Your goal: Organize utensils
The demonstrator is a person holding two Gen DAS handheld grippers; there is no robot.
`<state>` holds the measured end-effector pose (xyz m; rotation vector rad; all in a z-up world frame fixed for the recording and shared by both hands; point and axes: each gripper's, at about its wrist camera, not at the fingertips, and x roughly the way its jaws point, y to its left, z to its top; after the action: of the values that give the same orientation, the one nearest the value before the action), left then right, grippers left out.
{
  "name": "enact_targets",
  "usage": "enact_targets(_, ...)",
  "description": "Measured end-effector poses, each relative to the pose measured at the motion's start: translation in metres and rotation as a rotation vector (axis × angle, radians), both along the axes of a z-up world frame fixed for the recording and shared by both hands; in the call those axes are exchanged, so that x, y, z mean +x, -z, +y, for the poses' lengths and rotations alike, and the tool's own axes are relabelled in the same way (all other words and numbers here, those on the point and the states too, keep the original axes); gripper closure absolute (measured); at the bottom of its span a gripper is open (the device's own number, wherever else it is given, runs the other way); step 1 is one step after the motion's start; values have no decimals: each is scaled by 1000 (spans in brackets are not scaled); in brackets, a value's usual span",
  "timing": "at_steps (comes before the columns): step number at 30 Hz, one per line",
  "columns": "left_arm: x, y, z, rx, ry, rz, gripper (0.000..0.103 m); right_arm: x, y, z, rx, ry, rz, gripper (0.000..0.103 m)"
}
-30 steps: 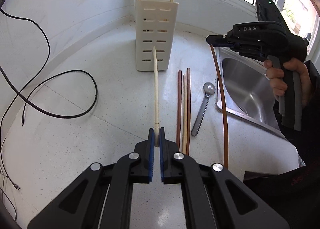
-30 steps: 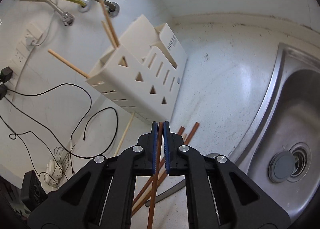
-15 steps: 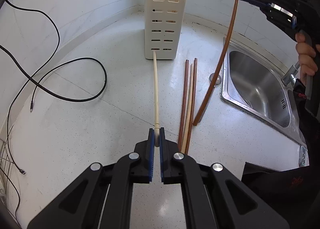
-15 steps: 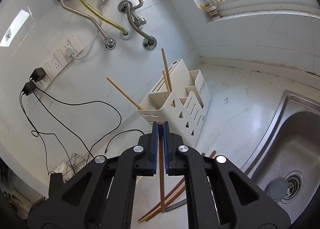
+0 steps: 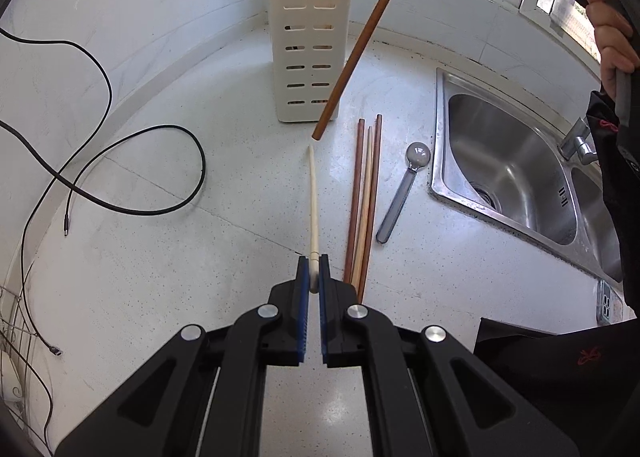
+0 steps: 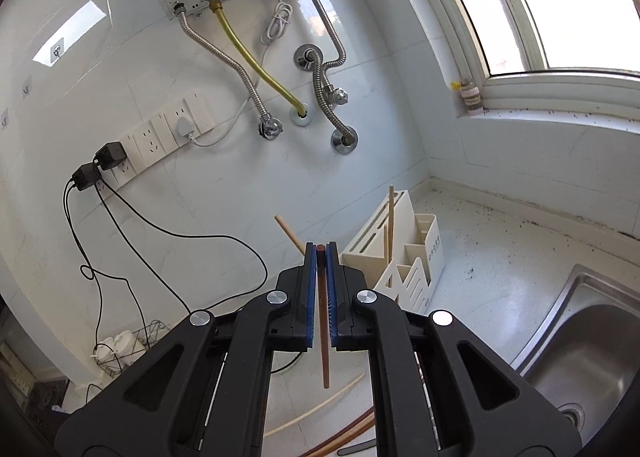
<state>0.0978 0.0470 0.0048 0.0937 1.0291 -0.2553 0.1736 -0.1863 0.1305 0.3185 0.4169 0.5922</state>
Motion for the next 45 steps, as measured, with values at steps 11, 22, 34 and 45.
enact_targets(11,4,-41,7,-79,-57,-151,99,7,-9,6,-49,0,-26,98)
enact_targets(22,16,-71,9,-135,-120,-314,101,9,-8,1,-28,15,-22,98)
enact_targets(34,32,-88,11,-192,-128,-398,103,4,-12,-2,-46,25,-44,98)
enact_targets(45,36,-67,12,-180,-63,-325,103,4,-12,-4,-42,23,-38,98)
